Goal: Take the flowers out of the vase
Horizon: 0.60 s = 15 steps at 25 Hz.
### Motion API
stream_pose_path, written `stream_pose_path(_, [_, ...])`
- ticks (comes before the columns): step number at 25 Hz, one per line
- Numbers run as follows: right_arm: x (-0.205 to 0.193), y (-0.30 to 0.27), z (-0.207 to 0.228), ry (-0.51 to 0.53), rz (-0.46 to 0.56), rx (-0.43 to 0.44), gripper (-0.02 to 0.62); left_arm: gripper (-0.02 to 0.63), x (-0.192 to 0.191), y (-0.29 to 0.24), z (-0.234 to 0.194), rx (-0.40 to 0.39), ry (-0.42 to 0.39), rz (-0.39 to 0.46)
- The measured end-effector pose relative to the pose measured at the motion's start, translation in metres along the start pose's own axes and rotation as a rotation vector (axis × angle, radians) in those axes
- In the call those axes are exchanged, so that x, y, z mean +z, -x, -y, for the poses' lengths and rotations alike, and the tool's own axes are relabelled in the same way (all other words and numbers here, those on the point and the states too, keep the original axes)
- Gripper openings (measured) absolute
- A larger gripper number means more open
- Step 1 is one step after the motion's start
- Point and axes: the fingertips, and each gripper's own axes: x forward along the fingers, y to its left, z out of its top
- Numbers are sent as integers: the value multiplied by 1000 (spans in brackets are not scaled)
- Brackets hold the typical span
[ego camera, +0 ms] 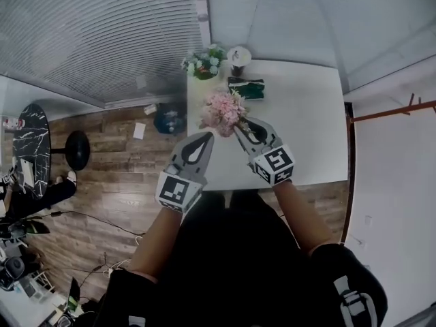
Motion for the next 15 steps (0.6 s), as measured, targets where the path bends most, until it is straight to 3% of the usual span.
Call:
stream_pose_path(3, [4, -2, 2, -7, 23, 45, 38, 12, -2, -2, -4, 38, 5, -8])
stream_pose_path(15, [60, 7, -10, -39, 157, 94, 29, 12, 24, 18, -21, 98, -10, 61])
